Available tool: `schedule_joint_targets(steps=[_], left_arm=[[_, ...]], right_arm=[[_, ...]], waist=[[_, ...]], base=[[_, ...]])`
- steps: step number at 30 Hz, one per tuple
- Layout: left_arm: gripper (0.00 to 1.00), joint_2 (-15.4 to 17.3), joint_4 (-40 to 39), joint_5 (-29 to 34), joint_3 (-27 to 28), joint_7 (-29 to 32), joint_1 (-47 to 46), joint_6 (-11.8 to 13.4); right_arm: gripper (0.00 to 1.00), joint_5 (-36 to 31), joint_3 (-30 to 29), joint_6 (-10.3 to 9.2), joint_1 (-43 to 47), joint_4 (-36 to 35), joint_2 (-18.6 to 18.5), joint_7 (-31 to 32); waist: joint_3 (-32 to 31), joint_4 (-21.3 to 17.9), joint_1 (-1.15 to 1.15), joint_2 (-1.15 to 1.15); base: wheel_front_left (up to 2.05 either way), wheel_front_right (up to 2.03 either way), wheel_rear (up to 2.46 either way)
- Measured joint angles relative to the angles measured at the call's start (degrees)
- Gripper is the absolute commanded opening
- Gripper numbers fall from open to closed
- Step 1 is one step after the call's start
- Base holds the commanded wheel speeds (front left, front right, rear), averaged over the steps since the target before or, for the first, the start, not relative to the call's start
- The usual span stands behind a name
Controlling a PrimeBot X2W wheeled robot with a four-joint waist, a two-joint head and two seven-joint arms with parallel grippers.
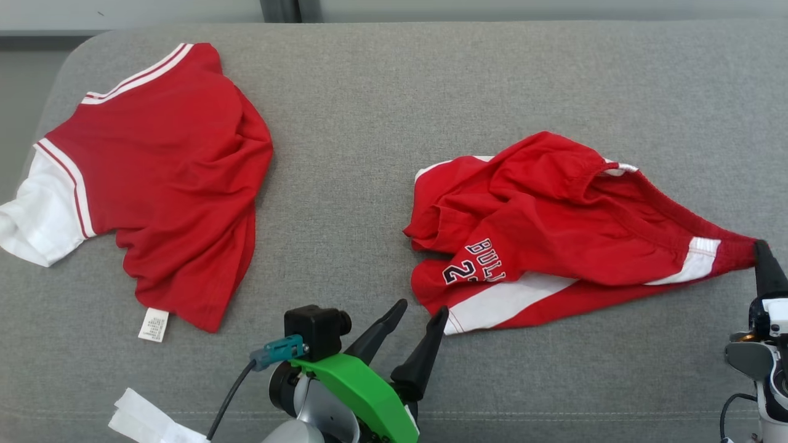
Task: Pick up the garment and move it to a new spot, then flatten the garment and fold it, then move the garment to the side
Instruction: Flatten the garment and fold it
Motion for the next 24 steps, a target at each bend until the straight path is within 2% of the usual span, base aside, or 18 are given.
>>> schedule_joint_targets(steps=[4,9,12,18,24], left_arm=[[1.0,-0.03,0.4,-0.01,0.16,0.01,-0.01,0.0],[1.0,-0.05,1.12,-0.11,0.24,0.66,0.05,0.01],[1.0,-0.08,1.49,-0.2,0.09,1.46,0.07,0.26],[1.0,-0.25,3.54,-2.15,-1.3,3.44,0.27,0.27],[1.0,-0.96,4.19,-2.72,-1.98,3.5,0.28,0.27]], right_arm=[[1.0,-5.16,1.92,1.16,0.31,-1.66,-2.47,-1.7],[1.0,-19.01,7.82,5.64,1.97,-5.97,-11.11,-4.85],[1.0,-22.91,11.21,7.56,2.0,-8.04,-13.06,-4.91],[1.0,-24.87,14.89,8.59,3.04,-8.47,-13.17,-4.56],[1.0,-28.09,16.81,9.02,4.89,-6.72,-15.41,-2.81]], waist=[[1.16,-0.79,0.0,0.0],[1.75,-0.94,0.0,0.0],[1.94,-0.98,0.0,0.0],[2.24,-1.03,0.0,0.0],[2.55,-0.82,0.0,0.0]], base=[[0.0,0.0,0.0],[0.0,0.0,0.0],[0.0,0.0,0.0],[0.0,0.0,0.0],[0.0,0.0,0.0]])
